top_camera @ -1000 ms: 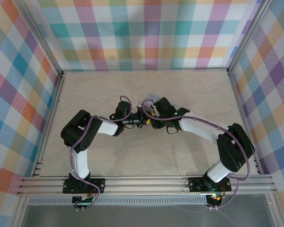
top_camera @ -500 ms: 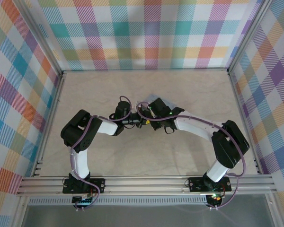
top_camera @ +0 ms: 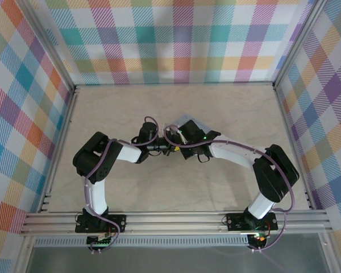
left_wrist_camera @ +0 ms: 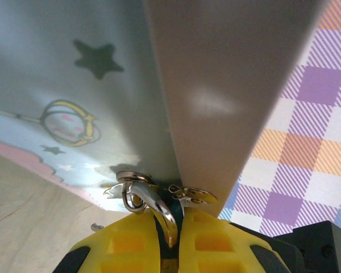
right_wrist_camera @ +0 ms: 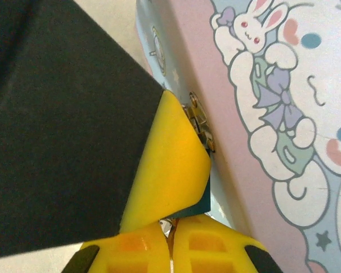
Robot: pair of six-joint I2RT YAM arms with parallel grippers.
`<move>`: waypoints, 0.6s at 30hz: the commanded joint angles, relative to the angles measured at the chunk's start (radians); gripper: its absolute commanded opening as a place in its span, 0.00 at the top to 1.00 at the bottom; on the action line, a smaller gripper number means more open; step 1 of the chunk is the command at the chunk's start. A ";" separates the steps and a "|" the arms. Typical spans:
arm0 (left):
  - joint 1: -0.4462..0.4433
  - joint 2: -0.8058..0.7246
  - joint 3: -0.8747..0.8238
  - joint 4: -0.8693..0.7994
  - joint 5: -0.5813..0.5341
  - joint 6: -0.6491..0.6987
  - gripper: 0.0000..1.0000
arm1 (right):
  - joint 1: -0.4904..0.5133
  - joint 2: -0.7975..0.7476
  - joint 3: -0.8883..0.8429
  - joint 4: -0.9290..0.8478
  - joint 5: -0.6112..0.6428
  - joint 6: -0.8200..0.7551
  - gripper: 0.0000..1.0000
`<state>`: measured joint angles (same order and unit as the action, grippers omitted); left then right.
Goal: Unlock a padlock with a key
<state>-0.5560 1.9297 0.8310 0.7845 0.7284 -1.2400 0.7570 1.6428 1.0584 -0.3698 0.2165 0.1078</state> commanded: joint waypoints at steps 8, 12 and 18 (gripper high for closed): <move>0.008 -0.069 -0.027 -0.153 -0.031 0.113 0.66 | -0.005 0.025 -0.105 0.150 -0.055 0.128 1.00; 0.018 -0.126 -0.030 -0.271 -0.065 0.180 0.62 | -0.004 0.025 -0.123 0.167 -0.059 0.124 1.00; 0.047 -0.240 -0.035 -0.437 -0.149 0.272 0.56 | -0.004 0.015 -0.138 0.168 -0.057 0.092 1.00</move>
<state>-0.5316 1.7538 0.8024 0.4774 0.6388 -1.0527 0.7589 1.6600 0.9371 -0.2066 0.1635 0.2047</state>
